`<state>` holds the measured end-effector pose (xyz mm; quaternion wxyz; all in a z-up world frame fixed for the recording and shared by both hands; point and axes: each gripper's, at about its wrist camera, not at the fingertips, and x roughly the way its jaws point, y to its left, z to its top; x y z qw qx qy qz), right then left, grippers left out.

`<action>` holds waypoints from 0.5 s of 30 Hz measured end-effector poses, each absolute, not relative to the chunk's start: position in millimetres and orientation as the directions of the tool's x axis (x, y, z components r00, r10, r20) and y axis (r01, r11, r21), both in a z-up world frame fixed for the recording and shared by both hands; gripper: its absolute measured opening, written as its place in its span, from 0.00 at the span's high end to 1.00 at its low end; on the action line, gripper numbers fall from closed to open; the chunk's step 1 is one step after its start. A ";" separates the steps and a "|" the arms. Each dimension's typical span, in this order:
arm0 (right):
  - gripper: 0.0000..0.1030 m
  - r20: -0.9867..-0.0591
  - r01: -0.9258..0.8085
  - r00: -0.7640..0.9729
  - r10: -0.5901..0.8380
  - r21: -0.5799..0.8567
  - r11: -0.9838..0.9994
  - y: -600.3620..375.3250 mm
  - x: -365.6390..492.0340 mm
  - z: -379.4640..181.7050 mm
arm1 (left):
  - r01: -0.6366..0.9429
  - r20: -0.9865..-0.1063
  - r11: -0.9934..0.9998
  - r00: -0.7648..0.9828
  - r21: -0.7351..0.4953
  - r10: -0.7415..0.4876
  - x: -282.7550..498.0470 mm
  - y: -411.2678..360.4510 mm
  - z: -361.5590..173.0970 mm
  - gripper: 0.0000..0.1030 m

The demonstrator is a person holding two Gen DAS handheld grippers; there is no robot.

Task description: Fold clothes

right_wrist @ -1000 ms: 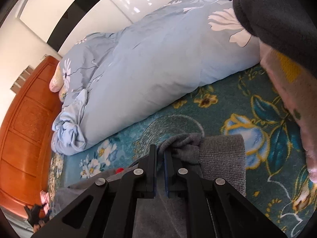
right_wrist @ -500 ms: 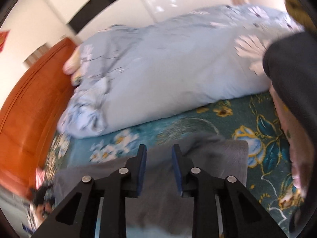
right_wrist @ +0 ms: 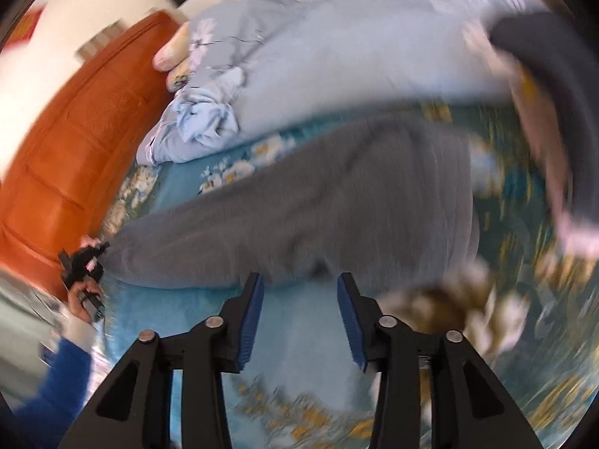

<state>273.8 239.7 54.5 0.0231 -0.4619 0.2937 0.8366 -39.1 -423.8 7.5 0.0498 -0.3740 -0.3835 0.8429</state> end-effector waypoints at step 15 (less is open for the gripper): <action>0.29 -0.586 -0.535 -0.794 -0.163 0.800 -0.272 305.4 307.4 -41.6 | 0.180 -0.577 -0.705 -0.725 -0.686 0.377 -18.6 -435.9 50.8 0.86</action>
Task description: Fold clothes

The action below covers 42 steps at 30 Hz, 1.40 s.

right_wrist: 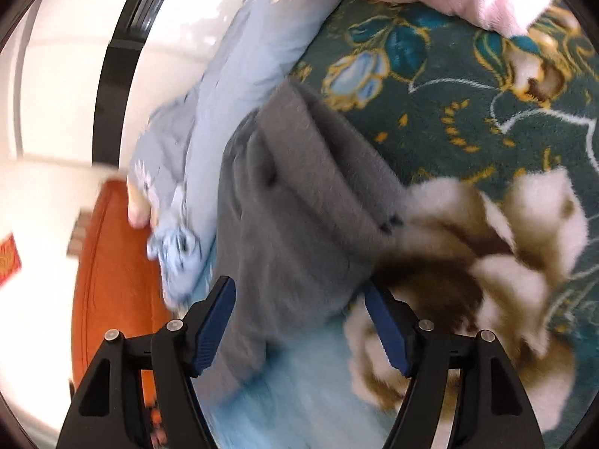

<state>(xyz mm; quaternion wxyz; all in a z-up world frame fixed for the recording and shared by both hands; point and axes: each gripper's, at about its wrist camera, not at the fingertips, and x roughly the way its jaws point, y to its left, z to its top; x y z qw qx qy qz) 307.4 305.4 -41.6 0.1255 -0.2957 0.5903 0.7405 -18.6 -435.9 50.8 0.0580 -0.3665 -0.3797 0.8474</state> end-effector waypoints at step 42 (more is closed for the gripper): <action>0.51 -0.762 -0.557 -0.648 0.011 0.464 -0.689 291.7 387.4 36.3 | -0.025 -0.579 -0.936 -0.779 -0.351 0.238 110.9 -390.6 125.1 0.86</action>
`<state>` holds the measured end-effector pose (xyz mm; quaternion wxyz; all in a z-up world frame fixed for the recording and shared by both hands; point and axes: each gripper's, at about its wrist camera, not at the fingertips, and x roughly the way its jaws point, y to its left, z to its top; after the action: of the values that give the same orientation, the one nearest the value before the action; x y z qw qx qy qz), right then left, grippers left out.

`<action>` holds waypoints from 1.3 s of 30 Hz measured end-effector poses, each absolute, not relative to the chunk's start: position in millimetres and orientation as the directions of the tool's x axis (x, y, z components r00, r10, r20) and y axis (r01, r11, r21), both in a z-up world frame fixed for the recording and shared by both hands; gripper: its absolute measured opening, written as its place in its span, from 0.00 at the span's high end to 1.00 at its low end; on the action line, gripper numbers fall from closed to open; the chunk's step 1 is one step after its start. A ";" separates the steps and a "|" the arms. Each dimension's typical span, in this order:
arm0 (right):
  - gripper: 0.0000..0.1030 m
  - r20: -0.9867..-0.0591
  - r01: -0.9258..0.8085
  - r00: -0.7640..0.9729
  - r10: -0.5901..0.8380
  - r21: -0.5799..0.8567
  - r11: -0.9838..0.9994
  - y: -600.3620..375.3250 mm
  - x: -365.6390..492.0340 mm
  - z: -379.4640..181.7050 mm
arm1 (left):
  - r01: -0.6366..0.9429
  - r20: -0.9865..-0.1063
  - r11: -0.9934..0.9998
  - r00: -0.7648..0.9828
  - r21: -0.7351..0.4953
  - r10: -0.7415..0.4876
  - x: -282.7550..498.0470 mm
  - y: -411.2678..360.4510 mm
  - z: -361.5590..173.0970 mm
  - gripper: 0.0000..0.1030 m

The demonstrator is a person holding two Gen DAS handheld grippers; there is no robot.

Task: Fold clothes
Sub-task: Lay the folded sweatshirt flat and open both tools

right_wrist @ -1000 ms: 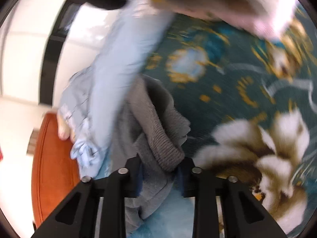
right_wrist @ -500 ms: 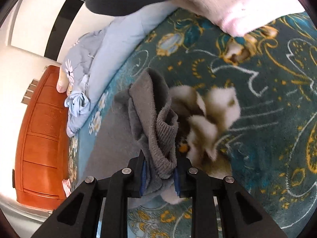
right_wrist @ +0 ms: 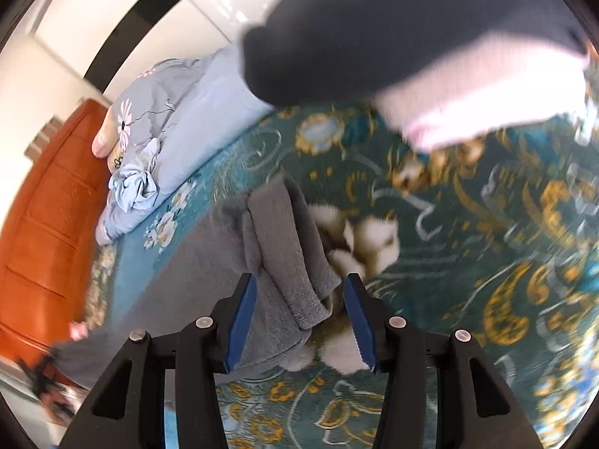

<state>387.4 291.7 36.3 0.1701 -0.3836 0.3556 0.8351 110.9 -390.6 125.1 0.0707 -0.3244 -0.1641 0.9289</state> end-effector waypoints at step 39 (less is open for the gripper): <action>0.48 -0.736 0.004 -0.466 -0.492 0.554 -0.832 158.2 270.5 3.3 | -0.161 -0.684 -0.852 -0.531 -0.498 0.500 242.8 -193.6 38.7 0.34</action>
<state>270.5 158.2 3.3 -0.1513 -0.4943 0.2469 0.8197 242.8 -193.6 38.7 0.1937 -0.4440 -0.1911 0.8537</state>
